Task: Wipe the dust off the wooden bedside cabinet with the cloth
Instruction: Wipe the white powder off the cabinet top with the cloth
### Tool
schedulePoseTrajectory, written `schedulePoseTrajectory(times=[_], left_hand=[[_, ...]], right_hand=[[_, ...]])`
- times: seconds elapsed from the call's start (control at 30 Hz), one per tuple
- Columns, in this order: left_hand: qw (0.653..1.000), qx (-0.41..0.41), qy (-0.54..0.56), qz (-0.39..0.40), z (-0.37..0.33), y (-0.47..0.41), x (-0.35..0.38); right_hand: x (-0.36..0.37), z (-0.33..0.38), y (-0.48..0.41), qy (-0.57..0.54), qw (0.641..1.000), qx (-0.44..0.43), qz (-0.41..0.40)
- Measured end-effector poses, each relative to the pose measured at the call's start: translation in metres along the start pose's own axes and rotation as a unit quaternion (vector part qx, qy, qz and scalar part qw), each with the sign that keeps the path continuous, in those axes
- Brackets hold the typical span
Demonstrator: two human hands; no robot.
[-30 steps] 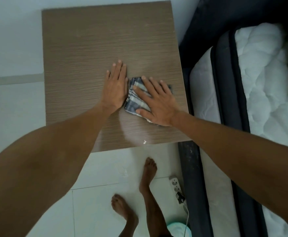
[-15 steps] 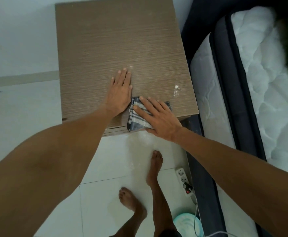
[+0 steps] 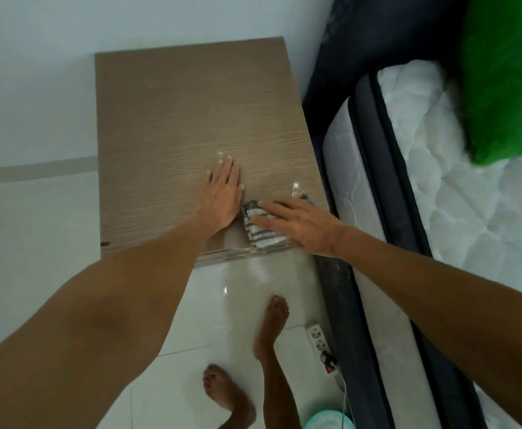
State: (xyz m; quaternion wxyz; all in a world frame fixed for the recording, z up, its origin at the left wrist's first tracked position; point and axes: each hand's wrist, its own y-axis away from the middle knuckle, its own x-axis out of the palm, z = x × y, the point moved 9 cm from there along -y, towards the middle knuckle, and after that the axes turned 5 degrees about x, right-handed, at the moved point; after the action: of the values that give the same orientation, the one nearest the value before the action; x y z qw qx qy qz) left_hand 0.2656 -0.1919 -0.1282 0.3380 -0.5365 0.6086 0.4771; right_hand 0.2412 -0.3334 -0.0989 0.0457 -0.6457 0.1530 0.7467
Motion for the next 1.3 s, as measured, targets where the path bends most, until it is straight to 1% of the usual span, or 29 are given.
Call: schedulePoseTrajectory(times=[0.07,0.2,0.33,0.4,0.47,0.57,0.63,0.67,0.77,0.8,0.83,0.97,1.1,1.3], left_hand=[[1.0,-0.013,-0.005,-0.002,-0.003,-0.015,-0.001],[0.999,-0.032,-0.014,-0.02,-0.001,-0.044,0.001],[0.998,-0.052,-0.013,-0.039,0.002,-0.074,0.004],[0.996,-0.066,-0.013,-0.06,0.001,-0.082,0.006],[0.993,-0.081,-0.033,-0.08,0.001,-0.084,0.008],[0.992,-0.083,-0.057,-0.082,0.001,-0.084,0.01],[0.991,-0.082,-0.066,-0.083,0.001,-0.084,0.009],[0.99,-0.083,-0.07,-0.086,0.002,-0.085,0.008],[0.99,-0.086,-0.071,-0.082,0.001,-0.084,0.01],[0.991,-0.086,-0.071,-0.081,0.001,-0.084,0.01],[0.991,-0.085,-0.07,-0.08,0.001,-0.084,0.01],[0.991,-0.09,-0.066,-0.078,0.001,-0.084,0.009],[0.991,-0.092,-0.067,-0.07,0.0,-0.085,0.009],[0.992,-0.088,-0.053,-0.079,0.0,-0.084,0.008]], right_hand=[[-0.018,-0.04,-0.012,0.01,1.0,0.026,-0.008],[-0.05,-0.121,-0.044,-0.015,0.995,0.091,-0.03],[-0.053,-0.199,-0.084,-0.05,0.987,0.153,-0.024],[-0.055,-0.232,-0.105,-0.076,0.98,0.181,-0.039],[-0.057,-0.258,-0.128,-0.091,0.978,0.176,-0.062],[-0.057,-0.29,-0.162,-0.104,0.978,0.159,-0.081],[-0.057,-0.307,-0.182,-0.118,0.976,0.169,-0.071],[-0.055,-0.313,-0.191,-0.127,0.974,0.18,-0.053],[-0.032,-0.319,-0.205,-0.143,0.963,0.224,0.049],[-0.025,-0.317,-0.206,-0.142,0.959,0.235,0.064],[-0.021,-0.312,-0.205,-0.14,0.958,0.242,0.063],[-0.014,-0.287,-0.188,-0.109,0.964,0.244,0.01],[-0.005,-0.256,-0.156,-0.094,0.971,0.219,0.002],[0.01,-0.201,-0.096,-0.087,0.972,0.217,0.007]])
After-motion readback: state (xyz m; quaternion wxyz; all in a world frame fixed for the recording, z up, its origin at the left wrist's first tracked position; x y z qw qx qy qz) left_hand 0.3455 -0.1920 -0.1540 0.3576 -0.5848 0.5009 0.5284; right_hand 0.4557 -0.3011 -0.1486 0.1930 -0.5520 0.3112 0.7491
